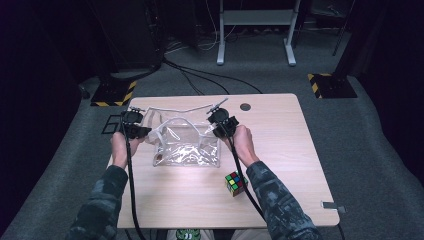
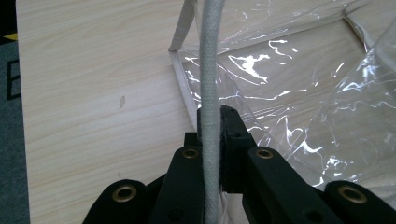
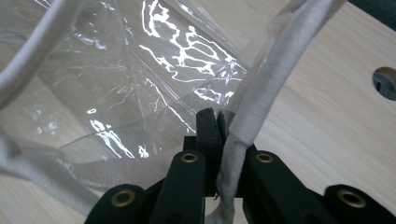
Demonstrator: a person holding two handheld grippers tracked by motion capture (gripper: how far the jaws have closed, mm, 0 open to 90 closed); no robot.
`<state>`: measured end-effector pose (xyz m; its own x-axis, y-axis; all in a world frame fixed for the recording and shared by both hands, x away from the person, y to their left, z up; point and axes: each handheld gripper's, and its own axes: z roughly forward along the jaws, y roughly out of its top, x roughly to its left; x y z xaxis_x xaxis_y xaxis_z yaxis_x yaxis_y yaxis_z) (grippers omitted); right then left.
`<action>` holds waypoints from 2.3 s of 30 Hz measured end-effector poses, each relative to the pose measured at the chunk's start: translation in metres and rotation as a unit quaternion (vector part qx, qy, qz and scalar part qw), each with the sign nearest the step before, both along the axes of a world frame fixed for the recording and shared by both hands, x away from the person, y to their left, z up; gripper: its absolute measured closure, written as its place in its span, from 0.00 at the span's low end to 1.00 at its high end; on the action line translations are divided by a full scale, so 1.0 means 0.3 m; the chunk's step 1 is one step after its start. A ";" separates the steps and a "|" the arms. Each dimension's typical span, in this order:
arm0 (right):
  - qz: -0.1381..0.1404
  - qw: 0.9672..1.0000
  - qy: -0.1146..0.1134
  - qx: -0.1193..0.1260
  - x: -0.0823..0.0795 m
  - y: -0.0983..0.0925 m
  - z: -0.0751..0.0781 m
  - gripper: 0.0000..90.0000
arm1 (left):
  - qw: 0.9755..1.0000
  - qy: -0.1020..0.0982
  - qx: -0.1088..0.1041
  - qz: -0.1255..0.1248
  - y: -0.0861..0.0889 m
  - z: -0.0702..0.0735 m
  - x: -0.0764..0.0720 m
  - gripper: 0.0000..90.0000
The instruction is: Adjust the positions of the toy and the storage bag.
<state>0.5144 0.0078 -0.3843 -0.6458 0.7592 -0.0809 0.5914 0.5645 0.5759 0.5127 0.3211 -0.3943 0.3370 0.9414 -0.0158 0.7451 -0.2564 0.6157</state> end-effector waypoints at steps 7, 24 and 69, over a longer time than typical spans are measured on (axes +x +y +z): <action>-0.016 1.000 -0.007 -0.006 0.006 -0.083 0.033 0.99 | 1.000 0.002 -0.001 -0.020 -0.012 0.021 0.002 0.99; -0.073 0.997 -0.015 -0.017 0.011 -0.290 0.096 0.99 | 0.999 -0.008 -0.013 -0.052 -0.063 0.079 0.015 0.99; -0.170 0.985 -0.004 -0.032 0.147 -0.470 0.078 0.87 | 0.995 0.055 -0.005 -0.078 -0.218 0.070 0.185 0.99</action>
<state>0.5583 -0.1331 -0.3608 -0.3540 0.9248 -0.1393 0.7483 0.3694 0.5509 0.5683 0.2556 -0.3731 0.4752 0.8770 -0.0708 0.7601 -0.3687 0.5351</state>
